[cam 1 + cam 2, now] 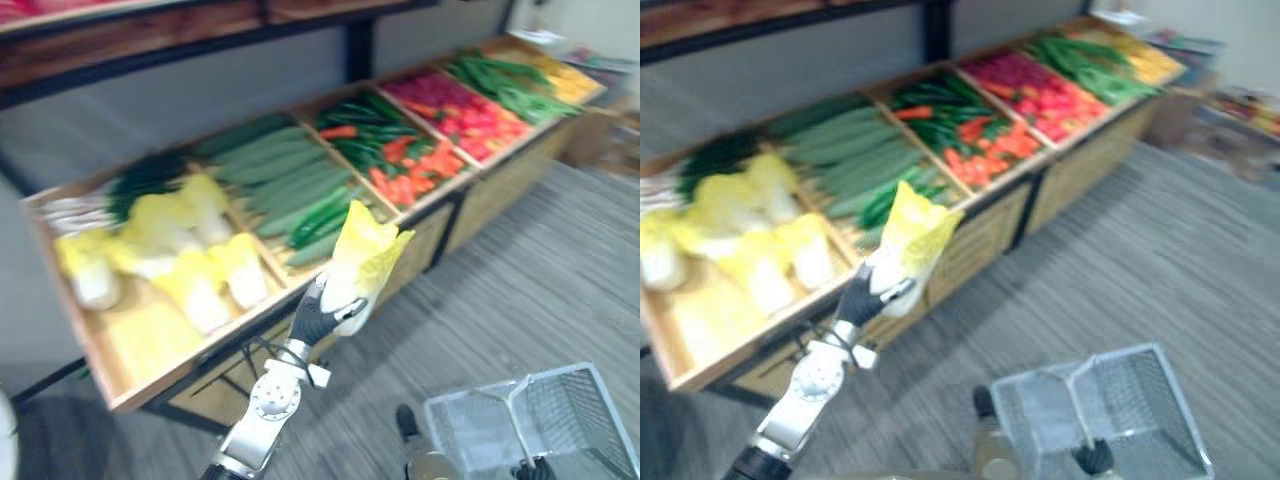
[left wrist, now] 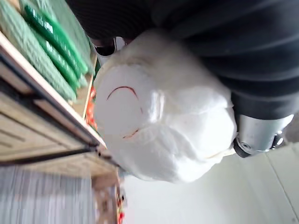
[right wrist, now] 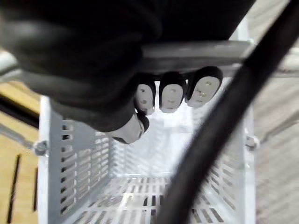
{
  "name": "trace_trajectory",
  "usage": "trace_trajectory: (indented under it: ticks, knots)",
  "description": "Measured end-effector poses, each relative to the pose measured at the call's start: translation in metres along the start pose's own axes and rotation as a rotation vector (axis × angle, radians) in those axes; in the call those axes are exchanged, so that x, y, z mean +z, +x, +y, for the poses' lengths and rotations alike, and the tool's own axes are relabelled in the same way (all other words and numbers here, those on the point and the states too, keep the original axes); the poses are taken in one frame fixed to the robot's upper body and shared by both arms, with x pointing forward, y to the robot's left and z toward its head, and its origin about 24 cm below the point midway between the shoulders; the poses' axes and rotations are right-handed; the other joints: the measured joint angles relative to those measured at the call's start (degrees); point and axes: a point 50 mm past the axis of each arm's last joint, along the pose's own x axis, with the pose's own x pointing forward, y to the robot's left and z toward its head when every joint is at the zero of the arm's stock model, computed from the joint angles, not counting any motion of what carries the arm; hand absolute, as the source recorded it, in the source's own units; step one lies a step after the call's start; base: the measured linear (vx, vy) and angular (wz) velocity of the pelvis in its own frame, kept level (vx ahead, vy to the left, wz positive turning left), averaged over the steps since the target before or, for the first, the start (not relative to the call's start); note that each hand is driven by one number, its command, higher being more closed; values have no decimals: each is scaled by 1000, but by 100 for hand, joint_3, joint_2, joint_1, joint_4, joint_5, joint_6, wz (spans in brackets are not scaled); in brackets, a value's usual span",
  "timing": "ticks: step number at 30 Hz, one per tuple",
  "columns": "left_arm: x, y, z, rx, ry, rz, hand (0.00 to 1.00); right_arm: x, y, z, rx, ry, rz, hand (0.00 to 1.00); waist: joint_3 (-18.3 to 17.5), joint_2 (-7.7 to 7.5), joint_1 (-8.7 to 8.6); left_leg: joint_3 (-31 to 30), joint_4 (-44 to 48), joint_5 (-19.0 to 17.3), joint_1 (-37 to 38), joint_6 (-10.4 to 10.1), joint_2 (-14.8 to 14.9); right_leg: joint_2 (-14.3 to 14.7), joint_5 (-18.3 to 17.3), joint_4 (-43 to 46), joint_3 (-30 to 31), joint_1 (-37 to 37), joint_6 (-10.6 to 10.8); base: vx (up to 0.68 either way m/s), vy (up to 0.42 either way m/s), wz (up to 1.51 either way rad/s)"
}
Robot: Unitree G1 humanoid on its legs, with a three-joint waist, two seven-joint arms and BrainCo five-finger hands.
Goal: Pick vegetable in the basket
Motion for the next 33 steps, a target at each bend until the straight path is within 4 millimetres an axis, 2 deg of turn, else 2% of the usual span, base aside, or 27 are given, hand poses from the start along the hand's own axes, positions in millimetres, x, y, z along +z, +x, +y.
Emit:
trace_trajectory:
  ticks: [2,3,4,5,7,8,9,10,12,13,14,15,16,17,18,19,20,21,22,23,26,28,29,30,32,33]
  knots:
    - [1,1,4,17,6,-4,100,-7,-1,1,3,10,34,100,102,-5,30,385,-358,292,205,-31,50,-41,-694,913,-824,-53,-195,-113,83,-104]
    - [1,1,8,28,13,-5,100,-14,-2,2,4,15,72,100,132,48,47,686,-563,453,299,-39,116,-104,-1067,1401,-1153,4,-163,-125,15,-129]
    - [2,2,11,38,18,-9,100,-20,-2,3,9,17,114,100,123,38,48,925,-687,568,337,-53,178,-248,-1345,1764,-1393,106,-71,-125,-17,-110]
    - [2,4,12,45,20,-14,100,-23,-3,3,10,21,134,100,122,32,48,1060,-741,621,373,-64,196,-355,-1475,1915,-1509,178,-30,-91,-73,-96]
    - [3,5,18,67,28,-20,100,-36,-6,3,9,31,207,100,102,8,177,1566,-831,785,512,-194,297,-686,-1803,2028,-1733,410,49,-61,-181,-113]
    - [3,5,19,71,30,-20,100,-37,-6,3,9,31,215,100,89,-14,178,1644,-826,813,521,-212,329,-722,-1852,1944,-1787,451,96,-37,-231,-105]
    - [4,5,24,93,35,-22,100,-40,-7,4,11,30,226,100,78,-30,162,1805,-816,874,526,-271,374,-639,-1967,1643,-1841,470,284,9,-215,-92]
    - [4,6,26,114,30,-24,100,-43,-8,1,3,25,234,100,67,15,162,1918,-809,949,509,-367,384,-405,-2012,1130,-1761,561,407,18,-277,-99]
    - [5,7,24,135,7,-30,100,-41,-6,-6,-13,15,227,100,28,272,170,2014,-846,1176,504,-352,620,39,-1678,518,-1613,678,254,38,-309,-87]
    - [5,7,24,137,4,-32,100,-41,-6,-6,-14,15,228,100,31,285,158,1998,-842,1243,524,-302,680,139,-1646,426,-1556,746,206,24,-322,-73]
    - [5,7,23,140,-1,-31,100,-44,-7,-7,-21,31,240,100,12,321,126,1986,-722,1352,678,-275,879,357,-1622,276,-1467,931,165,14,-250,-46]
    - [5,7,23,143,-4,-32,100,-46,-8,-7,-24,37,245,100,1,334,112,1969,-604,1400,701,-261,993,433,-1621,222,-1452,997,148,31,-278,-41]
    - [6,8,23,157,-13,-36,100,-48,-9,-7,-27,44,247,100,-10,344,86,1847,-228,1503,700,-201,1213,525,-1628,150,-1396,1071,104,18,-259,-65]
    - [4,6,26,187,-23,-25,100,-43,-7,-8,-28,39,228,100,3,331,169,1633,384,1818,663,-56,1454,587,-1619,143,-1080,1110,28,2,-206,-95]
    - [-1,1,27,198,-23,-1,100,-37,-3,-9,-22,18,207,100,83,237,209,565,872,1862,357,-2,1366,539,-1608,74,-799,1237,-6,-13,-128,-101]
    - [-2,-2,27,197,-25,8,100,-34,-2,-10,-23,11,199,100,86,246,222,-52,1000,1683,185,-120,1164,490,-1610,45,-723,1276,-1,-10,-28,-85]
    - [-4,-4,25,194,-28,19,100,-30,0,-13,-32,9,187,100,84,267,277,-1051,1070,1354,-64,-260,726,414,-1627,-6,-571,1296,41,2,22,-66]
    - [-4,-6,25,198,-28,21,100,-27,2,-14,-35,8,177,100,103,315,288,-1658,941,1135,-203,-334,386,405,-1627,-66,-487,1355,47,1,33,-54]
    - [-4,-7,25,199,-29,21,100,-26,2,-13,-35,8,176,100,105,329,290,-1868,810,1048,-233,-365,264,411,-1635,-117,-461,1382,34,-6,54,-34]
    - [-3,-11,26,206,-29,20,100,-22,4,-13,-35,12,166,100,104,334,319,-2250,413,953,-306,-382,20,425,-1611,-157,-381,1394,72,-6,64,-22]
    - [-5,-17,34,245,-19,34,100,-17,7,-17,-48,11,154,100,130,384,417,-3200,-824,989,-310,-336,-491,424,-1491,-196,-210,1377,255,13,132,-31]
    - [-6,-18,37,260,-16,36,100,-16,8,-21,-59,7,149,100,135,488,465,-3603,-1323,1216,-292,-258,-606,461,-1450,-203,-173,1336,325,19,243,-19]
    - [-7,-19,40,271,-11,42,100,-14,9,-24,-72,8,147,100,146,607,493,-3748,-1517,1286,-264,-448,-583,520,-1407,-245,-127,1335,401,40,334,-20]
    - [-7,-22,44,284,-7,47,100,-13,9,-19,-65,15,142,100,149,551,528,-3598,-1546,1250,-230,-403,-685,400,-1320,-410,-78,1436,518,46,281,-24]
    - [-9,-27,47,306,-3,64,100,-13,8,-14,-52,18,136,100,165,401,612,-3455,-1557,1178,-190,-367,-879,186,-1181,-630,-14,1531,643,67,276,-20]
    - [-11,-29,47,310,-3,73,100,-13,8,-14,-51,17,134,100,152,376,609,-3423,-1586,1175,-167,-347,-940,127,-1159,-656,6,1539,676,91,268,-27]
